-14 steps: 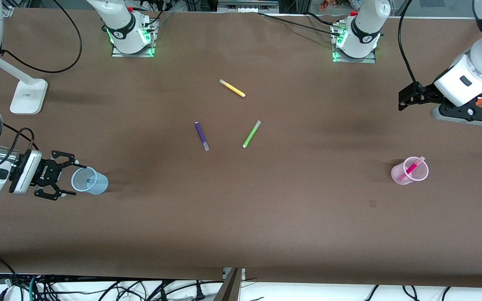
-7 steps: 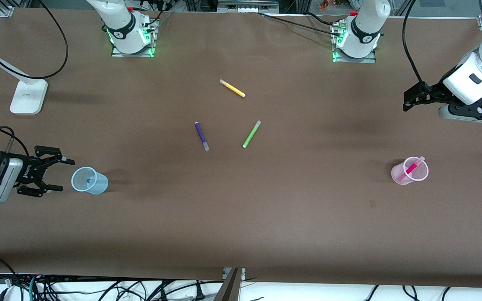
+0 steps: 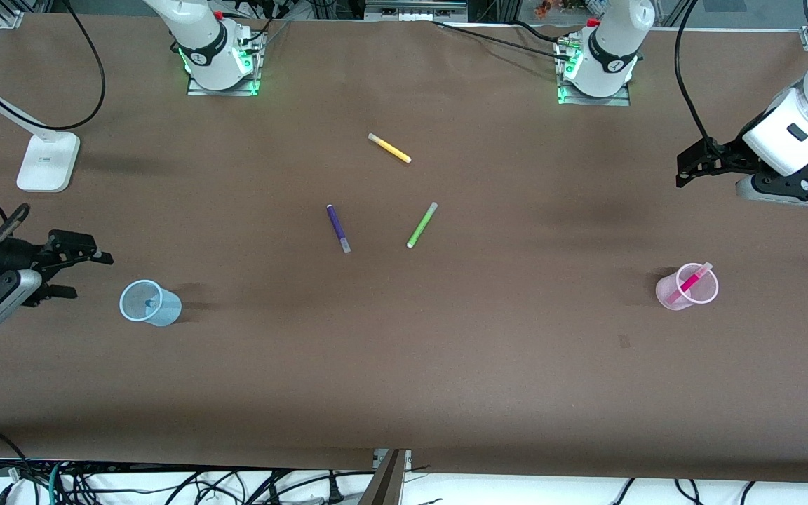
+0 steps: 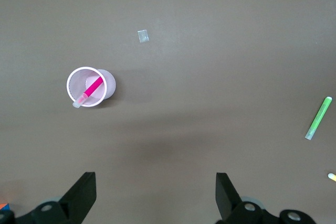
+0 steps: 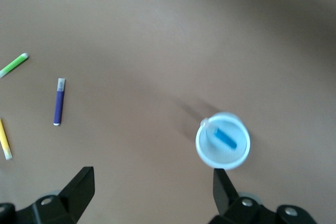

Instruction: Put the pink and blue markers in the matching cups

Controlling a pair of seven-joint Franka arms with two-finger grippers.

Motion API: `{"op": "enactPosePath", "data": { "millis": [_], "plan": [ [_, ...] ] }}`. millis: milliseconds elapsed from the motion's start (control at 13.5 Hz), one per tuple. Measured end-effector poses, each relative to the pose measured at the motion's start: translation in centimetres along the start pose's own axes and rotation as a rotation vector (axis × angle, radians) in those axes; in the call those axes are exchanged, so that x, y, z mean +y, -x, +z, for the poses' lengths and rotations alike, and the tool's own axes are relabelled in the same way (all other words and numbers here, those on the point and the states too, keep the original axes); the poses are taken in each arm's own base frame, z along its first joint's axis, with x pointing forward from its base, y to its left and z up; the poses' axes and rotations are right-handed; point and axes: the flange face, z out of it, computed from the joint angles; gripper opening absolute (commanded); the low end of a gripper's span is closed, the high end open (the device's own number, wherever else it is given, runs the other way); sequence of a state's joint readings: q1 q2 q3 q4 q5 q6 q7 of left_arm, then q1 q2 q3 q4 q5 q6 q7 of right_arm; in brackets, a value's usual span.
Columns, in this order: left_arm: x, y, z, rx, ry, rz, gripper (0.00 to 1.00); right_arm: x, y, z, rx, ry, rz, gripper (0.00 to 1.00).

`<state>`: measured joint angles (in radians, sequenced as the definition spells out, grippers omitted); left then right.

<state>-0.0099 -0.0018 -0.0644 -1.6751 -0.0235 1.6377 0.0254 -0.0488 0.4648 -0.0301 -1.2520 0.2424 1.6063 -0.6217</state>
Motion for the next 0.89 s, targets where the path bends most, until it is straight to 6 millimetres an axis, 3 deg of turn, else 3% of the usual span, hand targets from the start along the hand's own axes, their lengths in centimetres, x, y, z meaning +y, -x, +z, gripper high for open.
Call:
{"op": "enactPosePath", "data": {
  "millis": [148,369,591,886],
  "plan": [
    [0.0,0.0,0.0,0.000,0.000,0.000,1.00,-4.1,0.5,-2.2,-0.055,0.050,0.176,1.00],
    [0.0,0.0,0.0,0.001,0.000,0.000,1.00,-6.7,3.8,-4.0,-0.108,0.102,0.409,1.00],
    [0.0,0.0,0.0,0.001,0.000,0.000,1.00,-9.9,7.6,-5.1,-0.132,0.145,0.459,1.00],
    [0.0,0.0,0.0,0.001,0.000,0.000,1.00,-12.2,12.3,-10.1,-0.108,0.287,0.462,1.00]
  ]
}}
